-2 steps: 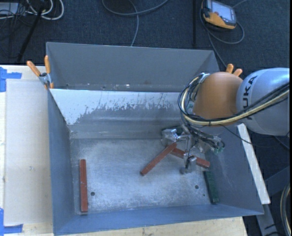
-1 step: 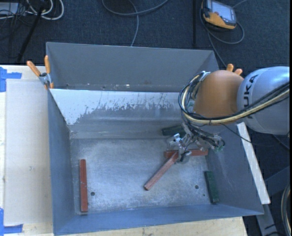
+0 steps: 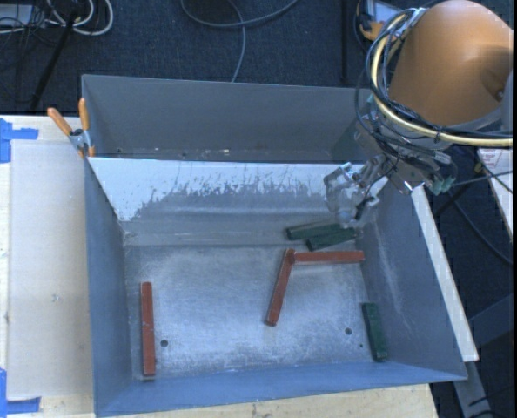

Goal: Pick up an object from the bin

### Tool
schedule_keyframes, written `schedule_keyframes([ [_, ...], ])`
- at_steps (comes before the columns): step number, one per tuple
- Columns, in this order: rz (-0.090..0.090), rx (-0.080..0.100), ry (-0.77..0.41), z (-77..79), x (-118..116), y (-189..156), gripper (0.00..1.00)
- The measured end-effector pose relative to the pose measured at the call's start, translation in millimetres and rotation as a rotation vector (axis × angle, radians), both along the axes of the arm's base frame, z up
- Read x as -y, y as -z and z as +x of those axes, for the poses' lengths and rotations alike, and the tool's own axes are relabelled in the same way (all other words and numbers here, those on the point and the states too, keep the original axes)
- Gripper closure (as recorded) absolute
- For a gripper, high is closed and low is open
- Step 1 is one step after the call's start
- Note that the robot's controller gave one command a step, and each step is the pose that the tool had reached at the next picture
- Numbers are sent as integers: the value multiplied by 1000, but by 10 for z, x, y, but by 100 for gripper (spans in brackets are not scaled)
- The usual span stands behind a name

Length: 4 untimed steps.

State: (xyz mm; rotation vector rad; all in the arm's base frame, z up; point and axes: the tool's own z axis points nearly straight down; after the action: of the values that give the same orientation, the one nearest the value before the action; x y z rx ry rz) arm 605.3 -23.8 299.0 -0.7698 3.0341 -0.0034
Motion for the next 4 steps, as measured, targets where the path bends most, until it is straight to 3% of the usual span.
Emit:
schedule_keyframes([
  [1,1,-24,-88,-708,-170,1220,100],
  [2,-1,-6,-348,-760,-510,566,100],
  [3,-1,-10,-344,-766,-500,581,0],
  [4,-1,-16,-632,-254,-565,1672,0],
])
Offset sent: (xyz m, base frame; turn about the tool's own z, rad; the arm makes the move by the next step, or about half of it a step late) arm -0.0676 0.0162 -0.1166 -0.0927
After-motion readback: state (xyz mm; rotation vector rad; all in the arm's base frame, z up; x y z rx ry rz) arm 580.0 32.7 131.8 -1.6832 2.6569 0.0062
